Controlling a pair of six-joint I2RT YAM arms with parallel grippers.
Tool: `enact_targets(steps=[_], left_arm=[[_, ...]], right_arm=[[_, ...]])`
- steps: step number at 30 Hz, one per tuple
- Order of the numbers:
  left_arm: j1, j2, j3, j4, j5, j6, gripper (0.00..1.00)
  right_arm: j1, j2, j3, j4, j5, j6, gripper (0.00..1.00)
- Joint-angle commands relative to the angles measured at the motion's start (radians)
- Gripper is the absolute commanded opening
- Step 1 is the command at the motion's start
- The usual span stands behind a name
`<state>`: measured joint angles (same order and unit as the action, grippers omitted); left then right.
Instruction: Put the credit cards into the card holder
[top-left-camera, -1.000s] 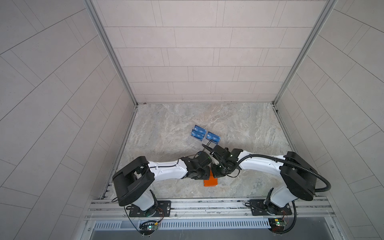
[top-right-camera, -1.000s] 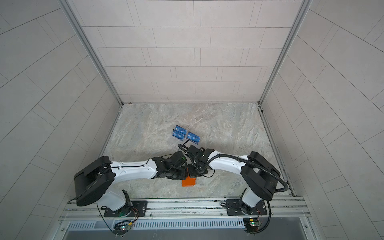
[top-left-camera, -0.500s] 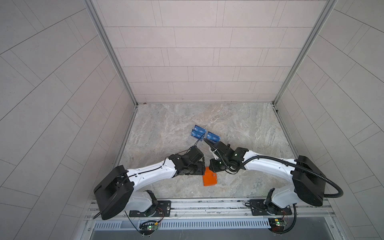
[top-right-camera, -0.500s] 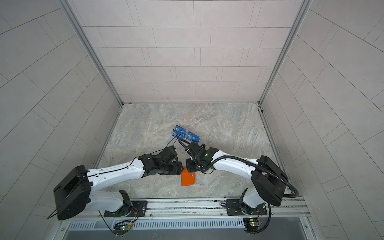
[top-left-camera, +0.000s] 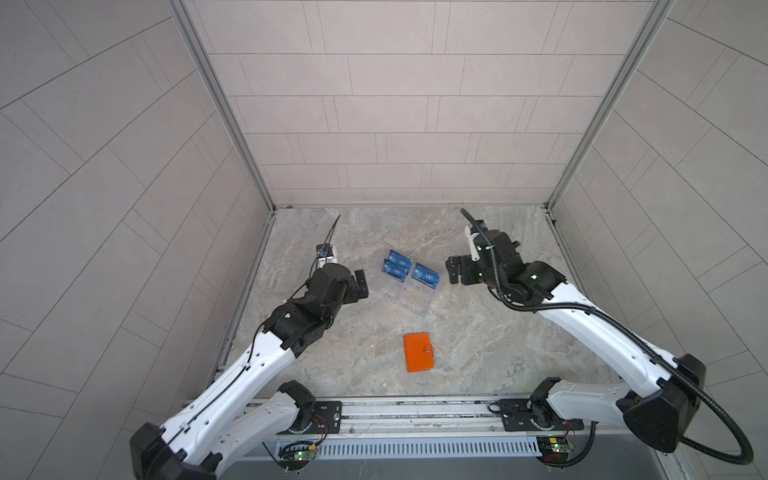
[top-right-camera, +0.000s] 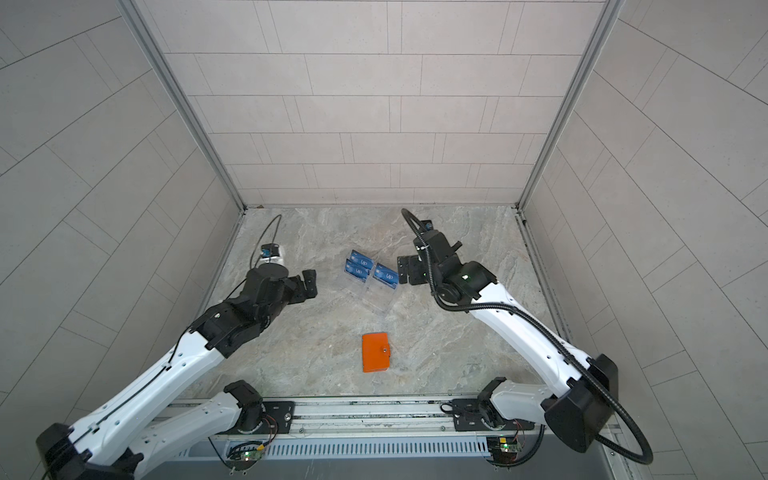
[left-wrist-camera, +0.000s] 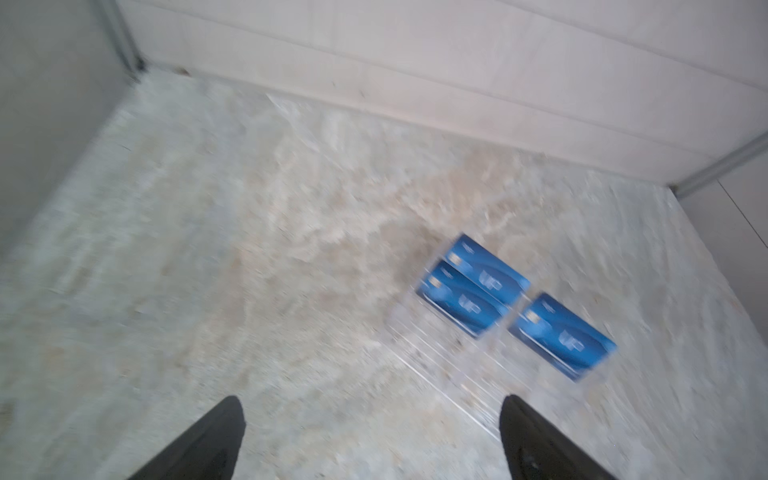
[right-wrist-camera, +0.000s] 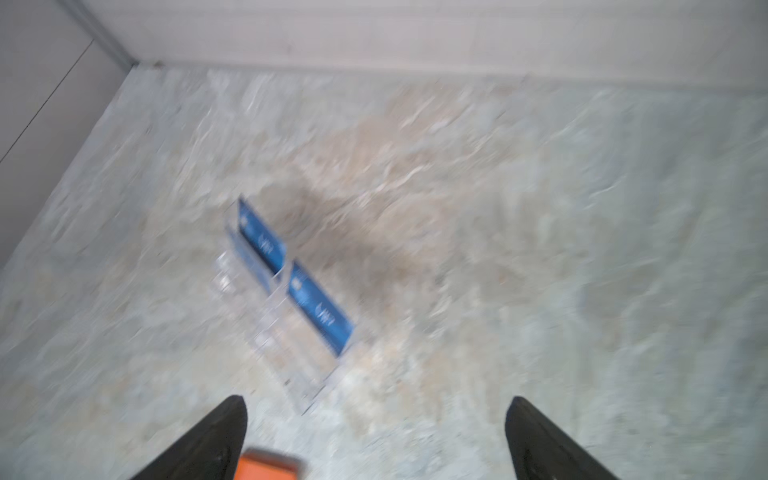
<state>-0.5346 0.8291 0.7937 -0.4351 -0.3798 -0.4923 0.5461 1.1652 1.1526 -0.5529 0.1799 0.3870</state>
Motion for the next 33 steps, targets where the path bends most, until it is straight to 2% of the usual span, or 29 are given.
enact_targets(steps=[1,3,4,6,8,10,12,14,17,19,21,23,26,29,33], left_arm=[[0.094,-0.079,-0.134,0.185,-0.105,0.201,1.00],[0.154,-0.114,-0.222,0.321,-0.094,0.282,1.00],[0.178,-0.117,-0.247,0.353,-0.089,0.324,1.00],[0.238,-0.095,-0.280,0.380,-0.105,0.362,1.00],[0.288,-0.072,-0.337,0.448,-0.133,0.359,1.00],[0.315,-0.054,-0.419,0.580,-0.142,0.376,1.00],[0.329,-0.010,-0.482,0.719,-0.122,0.450,1.00],[0.349,0.053,-0.515,0.827,-0.113,0.485,1.00],[0.386,0.162,-0.563,0.995,-0.021,0.471,1.00],[0.386,0.224,-0.553,1.034,-0.036,0.473,1.00],[0.394,0.272,-0.567,1.159,-0.009,0.483,1.00],[0.403,0.333,-0.521,1.160,0.001,0.486,1.00],[0.405,0.441,-0.482,1.264,0.013,0.500,1.00],[0.407,0.568,-0.430,1.321,0.017,0.486,1.00],[0.414,0.654,-0.454,1.450,0.014,0.478,1.00]], right_arm=[[-0.065,-0.153,-0.165,0.265,0.216,-0.271,1.00],[-0.123,-0.236,-0.369,0.575,0.212,-0.395,1.00],[-0.157,-0.250,-0.432,0.667,0.183,-0.430,1.00],[-0.238,-0.229,-0.459,0.657,0.149,-0.433,1.00],[-0.313,-0.198,-0.456,0.599,0.152,-0.370,1.00],[-0.369,-0.203,-0.542,0.693,0.149,-0.334,1.00],[-0.422,-0.182,-0.629,0.819,0.136,-0.304,1.00],[-0.459,-0.122,-0.651,0.853,0.109,-0.281,1.00],[-0.469,-0.029,-0.698,0.961,0.117,-0.283,1.00],[-0.474,0.029,-0.719,1.020,0.120,-0.282,1.00],[-0.478,0.095,-0.739,1.094,0.122,-0.299,1.00],[-0.482,0.155,-0.752,1.163,0.122,-0.300,1.00],[-0.486,0.247,-0.764,1.276,0.121,-0.275,1.00],[-0.486,0.342,-0.735,1.303,0.106,-0.280,1.00],[-0.483,0.344,-0.731,1.289,0.099,-0.287,1.00]])
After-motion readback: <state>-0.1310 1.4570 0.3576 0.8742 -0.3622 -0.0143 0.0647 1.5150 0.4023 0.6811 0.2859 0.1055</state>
